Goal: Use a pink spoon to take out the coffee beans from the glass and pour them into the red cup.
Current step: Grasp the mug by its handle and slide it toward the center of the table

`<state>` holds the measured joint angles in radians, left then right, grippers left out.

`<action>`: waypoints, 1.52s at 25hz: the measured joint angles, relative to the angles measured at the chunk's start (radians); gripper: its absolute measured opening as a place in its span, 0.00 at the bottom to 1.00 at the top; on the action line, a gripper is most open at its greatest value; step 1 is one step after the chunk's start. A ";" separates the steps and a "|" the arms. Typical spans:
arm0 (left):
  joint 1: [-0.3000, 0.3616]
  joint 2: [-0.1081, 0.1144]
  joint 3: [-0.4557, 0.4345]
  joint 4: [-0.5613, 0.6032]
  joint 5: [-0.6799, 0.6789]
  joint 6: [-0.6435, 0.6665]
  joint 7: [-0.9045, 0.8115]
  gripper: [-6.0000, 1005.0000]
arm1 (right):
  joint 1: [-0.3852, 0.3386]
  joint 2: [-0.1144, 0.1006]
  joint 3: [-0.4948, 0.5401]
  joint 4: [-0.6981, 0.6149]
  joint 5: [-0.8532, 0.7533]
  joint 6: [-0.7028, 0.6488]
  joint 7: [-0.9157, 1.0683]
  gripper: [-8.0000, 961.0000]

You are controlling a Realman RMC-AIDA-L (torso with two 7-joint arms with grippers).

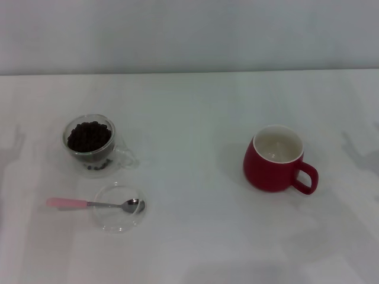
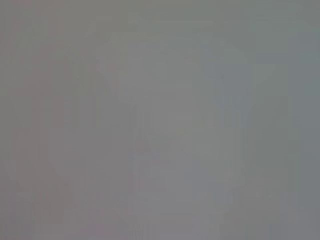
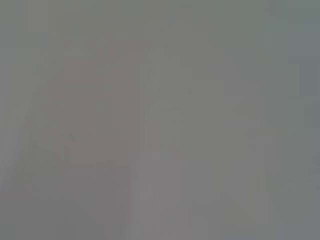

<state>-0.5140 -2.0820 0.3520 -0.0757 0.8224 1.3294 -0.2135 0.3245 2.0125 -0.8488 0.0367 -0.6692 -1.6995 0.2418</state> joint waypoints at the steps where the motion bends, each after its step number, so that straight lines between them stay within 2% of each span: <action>1: 0.000 0.000 0.000 0.000 0.000 0.000 0.000 0.87 | 0.001 0.000 -0.001 -0.001 0.000 -0.002 0.000 0.88; 12: 0.007 0.002 0.001 0.005 0.000 0.000 -0.003 0.87 | -0.005 -0.001 -0.019 0.017 -0.001 0.012 0.011 0.88; 21: 0.038 0.004 0.001 0.007 0.000 0.001 -0.003 0.87 | -0.063 -0.003 -0.239 0.040 -0.001 0.016 0.039 0.88; 25: 0.052 0.003 0.001 0.007 0.000 0.002 -0.005 0.87 | -0.064 0.000 -0.322 0.086 -0.002 0.047 0.062 0.88; 38: 0.073 0.000 0.007 0.004 0.005 0.008 -0.006 0.87 | -0.025 0.015 -0.318 0.106 -0.101 0.253 0.062 0.88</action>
<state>-0.4411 -2.0816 0.3588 -0.0713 0.8275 1.3376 -0.2192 0.2996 2.0274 -1.1668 0.1426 -0.7706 -1.4465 0.3042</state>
